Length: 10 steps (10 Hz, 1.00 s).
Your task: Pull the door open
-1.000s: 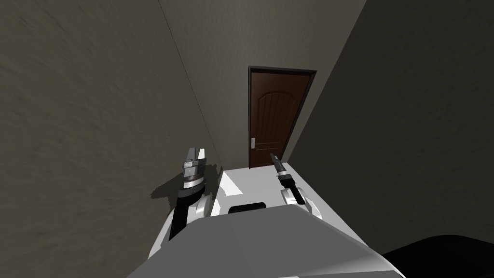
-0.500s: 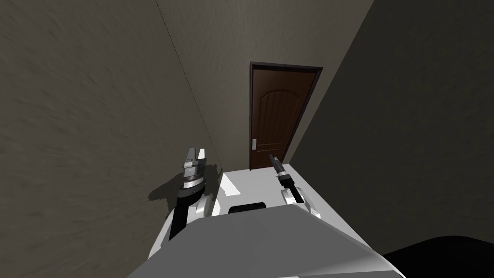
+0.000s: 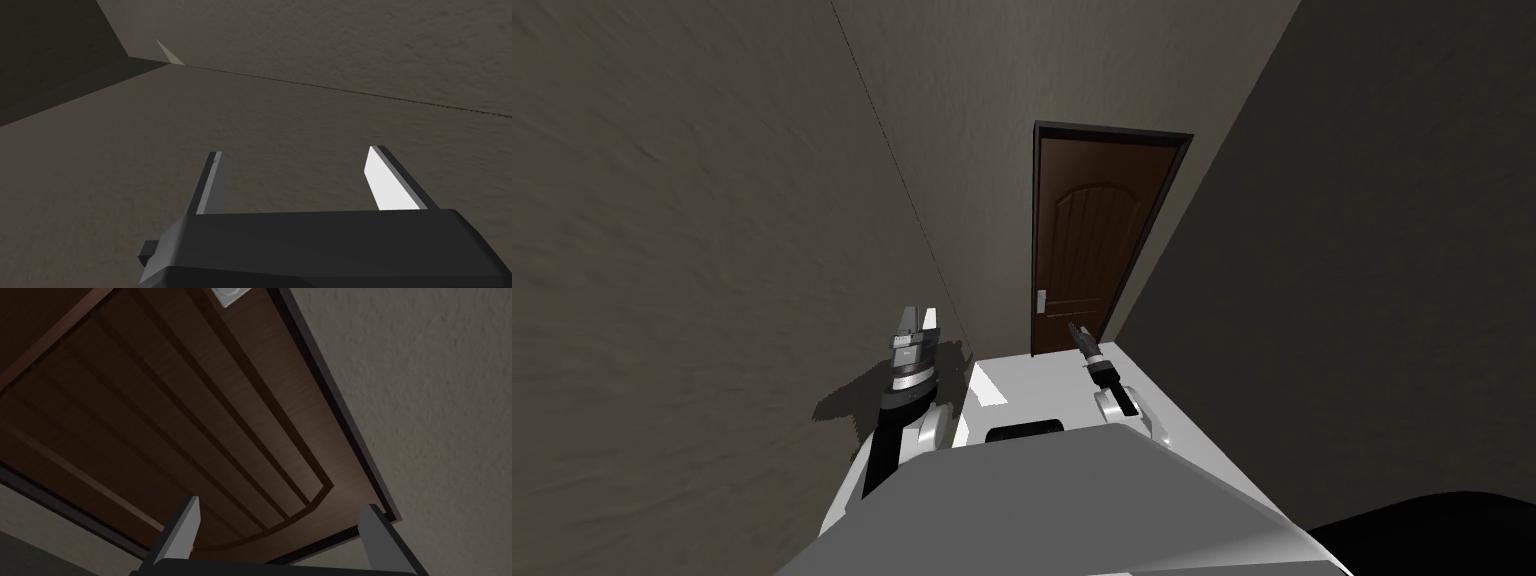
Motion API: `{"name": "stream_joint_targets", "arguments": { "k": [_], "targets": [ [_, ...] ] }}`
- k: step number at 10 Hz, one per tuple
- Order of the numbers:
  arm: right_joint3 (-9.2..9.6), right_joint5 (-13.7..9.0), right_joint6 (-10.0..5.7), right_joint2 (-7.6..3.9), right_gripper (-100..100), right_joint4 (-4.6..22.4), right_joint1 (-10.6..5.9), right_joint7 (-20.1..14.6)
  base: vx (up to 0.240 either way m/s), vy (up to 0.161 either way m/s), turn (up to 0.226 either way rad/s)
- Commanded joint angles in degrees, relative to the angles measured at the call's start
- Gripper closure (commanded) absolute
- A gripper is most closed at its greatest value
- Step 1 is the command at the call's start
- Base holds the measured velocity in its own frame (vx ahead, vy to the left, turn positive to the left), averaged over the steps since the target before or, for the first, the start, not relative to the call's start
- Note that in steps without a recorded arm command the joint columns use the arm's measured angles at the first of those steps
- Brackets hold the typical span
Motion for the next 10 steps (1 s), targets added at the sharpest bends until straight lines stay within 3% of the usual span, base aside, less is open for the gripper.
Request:
{"name": "stream_joint_targets", "arguments": {
  "k": [1, 10],
  "targets": [
    [0.05, 0.20, 0.09, -0.35, -100, 0.81, -0.05, 1.85, 0.107, 0.040, 0.000],
    [0.00, 1.21, 0.51, -2.10, -100, 7.09, -2.47, 10.83, 0.097, 0.027, -0.001]
  ]
}}
